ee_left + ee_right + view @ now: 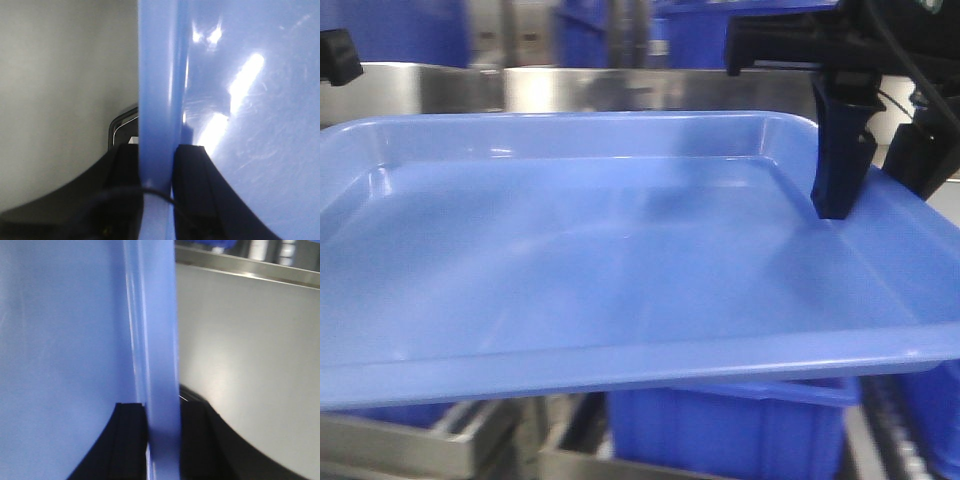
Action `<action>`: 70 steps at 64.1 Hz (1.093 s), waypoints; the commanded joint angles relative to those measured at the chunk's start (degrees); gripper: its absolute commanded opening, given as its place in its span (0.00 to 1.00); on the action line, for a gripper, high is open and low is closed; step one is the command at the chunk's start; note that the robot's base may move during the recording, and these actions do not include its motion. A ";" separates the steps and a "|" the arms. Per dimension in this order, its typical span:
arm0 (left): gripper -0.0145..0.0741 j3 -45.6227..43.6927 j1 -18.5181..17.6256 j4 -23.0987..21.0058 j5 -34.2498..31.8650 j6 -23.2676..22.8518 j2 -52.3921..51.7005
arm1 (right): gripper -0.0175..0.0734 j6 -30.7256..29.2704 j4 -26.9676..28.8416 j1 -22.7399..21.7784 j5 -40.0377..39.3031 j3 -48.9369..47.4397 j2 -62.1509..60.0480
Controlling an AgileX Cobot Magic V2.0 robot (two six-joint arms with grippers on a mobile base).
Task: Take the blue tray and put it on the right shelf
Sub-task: 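Hold the tray with both grippers while driving to the shelf rack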
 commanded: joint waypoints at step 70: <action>0.21 -1.66 -0.60 -1.43 -0.18 -0.15 -1.32 | 0.44 0.59 -0.60 0.00 -2.96 -1.62 -1.97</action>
